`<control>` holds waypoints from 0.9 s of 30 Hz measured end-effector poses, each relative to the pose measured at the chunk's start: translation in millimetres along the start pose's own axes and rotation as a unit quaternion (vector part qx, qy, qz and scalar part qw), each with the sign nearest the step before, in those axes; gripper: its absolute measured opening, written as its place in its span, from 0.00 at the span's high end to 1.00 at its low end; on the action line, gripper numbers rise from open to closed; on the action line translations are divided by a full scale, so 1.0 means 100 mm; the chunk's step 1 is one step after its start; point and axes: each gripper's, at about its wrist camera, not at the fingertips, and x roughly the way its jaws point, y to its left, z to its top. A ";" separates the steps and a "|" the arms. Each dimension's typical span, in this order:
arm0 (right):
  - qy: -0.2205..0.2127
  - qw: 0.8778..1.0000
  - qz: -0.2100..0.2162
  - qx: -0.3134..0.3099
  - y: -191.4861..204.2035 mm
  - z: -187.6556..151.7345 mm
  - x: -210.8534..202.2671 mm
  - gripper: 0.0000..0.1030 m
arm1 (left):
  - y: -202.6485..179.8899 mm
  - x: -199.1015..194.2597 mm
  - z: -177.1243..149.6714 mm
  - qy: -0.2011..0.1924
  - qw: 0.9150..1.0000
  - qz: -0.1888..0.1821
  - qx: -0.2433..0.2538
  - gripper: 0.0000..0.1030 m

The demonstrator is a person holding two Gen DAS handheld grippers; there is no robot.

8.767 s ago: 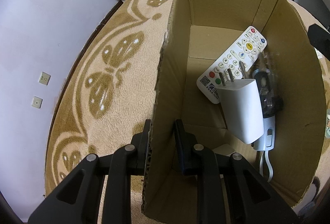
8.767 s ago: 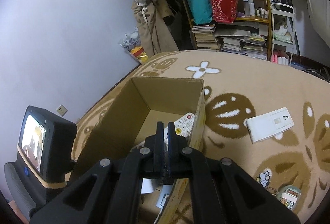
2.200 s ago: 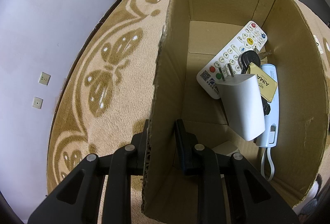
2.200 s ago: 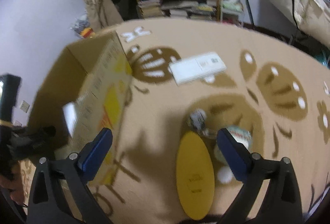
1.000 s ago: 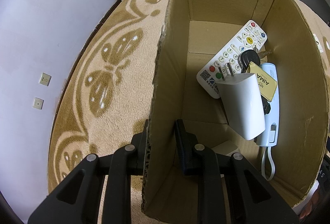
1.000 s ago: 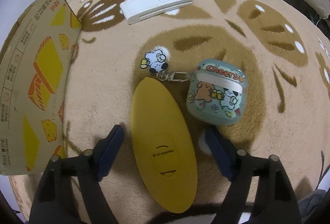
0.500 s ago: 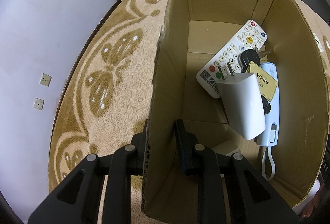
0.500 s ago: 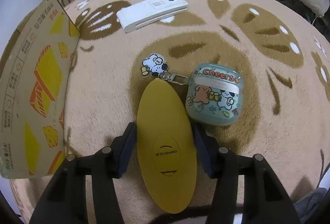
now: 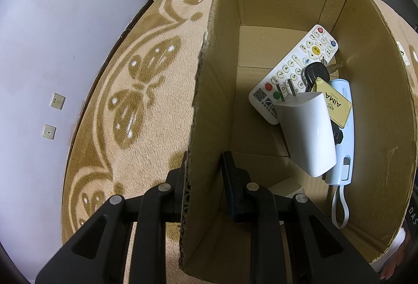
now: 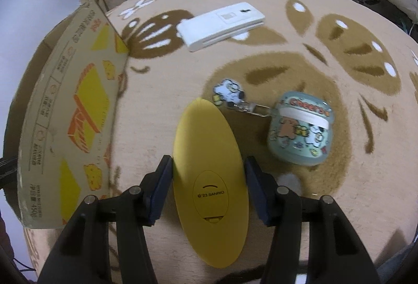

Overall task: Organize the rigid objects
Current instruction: 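Close the right gripper on the yellow oval tag and lift it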

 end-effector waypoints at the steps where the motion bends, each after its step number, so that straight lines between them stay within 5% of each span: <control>1: -0.003 1.000 0.003 -0.003 0.03 0.00 -0.01 0.42 | 0.00 0.00 0.00 0.000 1.000 0.000 0.000 0.79; 27: -0.136 0.987 0.058 -0.060 0.50 0.52 -0.74 0.42 | -0.01 0.00 0.00 0.001 1.000 0.003 0.002 0.79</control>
